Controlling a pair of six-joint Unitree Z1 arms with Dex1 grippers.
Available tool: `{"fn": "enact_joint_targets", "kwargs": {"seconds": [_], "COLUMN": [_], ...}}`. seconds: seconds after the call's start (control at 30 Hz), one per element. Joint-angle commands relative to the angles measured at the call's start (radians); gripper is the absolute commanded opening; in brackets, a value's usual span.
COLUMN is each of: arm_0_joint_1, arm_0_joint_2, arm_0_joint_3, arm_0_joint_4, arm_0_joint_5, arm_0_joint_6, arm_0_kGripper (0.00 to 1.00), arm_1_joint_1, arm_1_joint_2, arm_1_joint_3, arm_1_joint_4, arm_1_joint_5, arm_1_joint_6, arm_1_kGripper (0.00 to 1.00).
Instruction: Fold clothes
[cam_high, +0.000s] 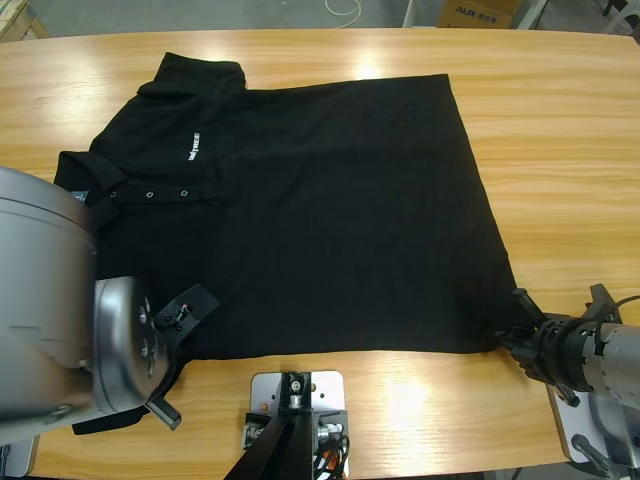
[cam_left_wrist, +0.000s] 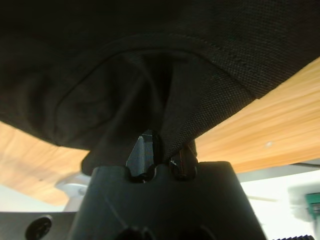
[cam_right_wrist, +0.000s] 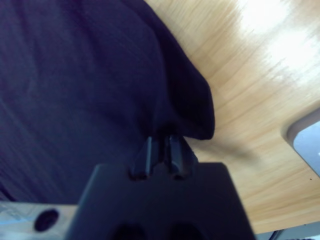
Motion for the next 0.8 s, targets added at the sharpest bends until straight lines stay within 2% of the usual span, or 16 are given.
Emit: {"fn": "enact_joint_targets", "kwargs": {"seconds": [0.03, 0.13, 0.23, 0.53, 0.67, 0.8], "arm_0_joint_1": [0.008, 0.008, 0.01, 0.051, 0.119, 0.199], "arm_0_joint_2": [-0.029, -0.029, -0.024, 0.045, 0.049, 0.044], "arm_0_joint_3": [-0.014, -0.016, -0.021, -0.092, -0.109, -0.125], "arm_0_joint_4": [0.063, 0.069, 0.07, 0.084, 0.105, 0.128], "arm_0_joint_5": [0.058, 0.061, 0.087, 0.122, 0.159, 0.225], "arm_0_joint_6": [0.043, 0.056, 0.09, 0.169, 0.215, 0.297], "arm_0_kGripper": [0.0, 0.0, 0.0, 0.0, 0.0, 0.0], "arm_1_joint_1": [0.005, 0.005, 0.005, 0.004, 0.003, -0.033], "arm_1_joint_2": [-0.041, -0.075, -0.099, -0.098, -0.117, -0.104], "arm_1_joint_3": [0.019, 0.008, -0.013, -0.007, 0.0, 0.0], "arm_1_joint_4": [0.077, 0.102, 0.094, -0.127, -0.158, -0.209], "arm_1_joint_5": [0.003, -0.002, -0.053, -0.196, -0.26, -0.26], "arm_1_joint_6": [-0.029, -0.047, -0.081, -0.295, -0.391, -0.542], "arm_1_kGripper": [0.0, 0.0, 0.0, 0.0, 0.0, 0.0]}}
